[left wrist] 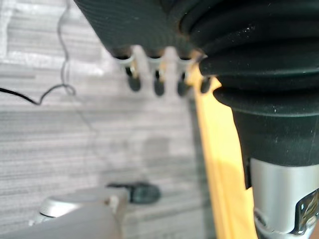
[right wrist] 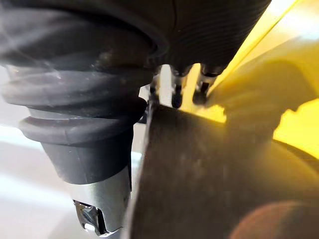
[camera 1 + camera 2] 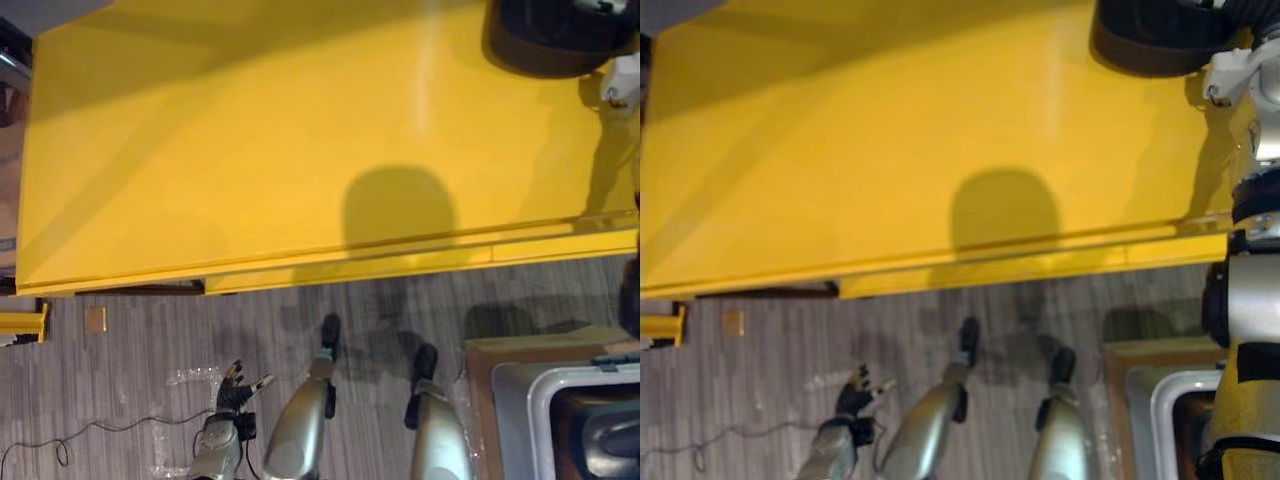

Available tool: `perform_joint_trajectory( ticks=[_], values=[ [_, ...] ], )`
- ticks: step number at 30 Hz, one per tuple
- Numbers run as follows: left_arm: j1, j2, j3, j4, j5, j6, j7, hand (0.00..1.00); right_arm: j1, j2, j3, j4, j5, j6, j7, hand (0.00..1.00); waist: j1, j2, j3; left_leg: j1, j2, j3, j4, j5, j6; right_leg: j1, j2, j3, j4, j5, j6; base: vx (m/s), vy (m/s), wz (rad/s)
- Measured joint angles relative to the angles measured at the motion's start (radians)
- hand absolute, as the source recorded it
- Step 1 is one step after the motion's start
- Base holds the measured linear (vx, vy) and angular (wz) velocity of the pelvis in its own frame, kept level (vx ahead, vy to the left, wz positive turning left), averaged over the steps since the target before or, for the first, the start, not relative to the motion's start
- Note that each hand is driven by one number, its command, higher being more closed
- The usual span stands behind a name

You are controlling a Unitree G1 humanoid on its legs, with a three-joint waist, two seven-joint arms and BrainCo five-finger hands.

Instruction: Walk over and take plastic housings, then place them on the shelf

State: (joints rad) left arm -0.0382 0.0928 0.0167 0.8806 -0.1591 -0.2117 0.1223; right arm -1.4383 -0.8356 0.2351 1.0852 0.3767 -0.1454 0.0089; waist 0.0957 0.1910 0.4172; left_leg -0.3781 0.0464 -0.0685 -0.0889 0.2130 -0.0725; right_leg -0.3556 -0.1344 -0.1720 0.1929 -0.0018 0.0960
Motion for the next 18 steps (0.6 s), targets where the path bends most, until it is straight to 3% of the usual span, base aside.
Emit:
perform_joint_trajectory(
  ticks=[18],
  values=[
    [0.000,0.000,0.000,0.005,0.002,0.000,-0.001,0.00,0.028,-0.005,0.037,-0.079,-0.002,-0.013,0.036,0.00,-0.001,0.000,0.000,-0.006,0.001,0.001,0.000,0.000,0.000,-0.009,0.000,0.001,0.005,-0.001,-0.001,0.00,0.000,0.00]
  ],
)
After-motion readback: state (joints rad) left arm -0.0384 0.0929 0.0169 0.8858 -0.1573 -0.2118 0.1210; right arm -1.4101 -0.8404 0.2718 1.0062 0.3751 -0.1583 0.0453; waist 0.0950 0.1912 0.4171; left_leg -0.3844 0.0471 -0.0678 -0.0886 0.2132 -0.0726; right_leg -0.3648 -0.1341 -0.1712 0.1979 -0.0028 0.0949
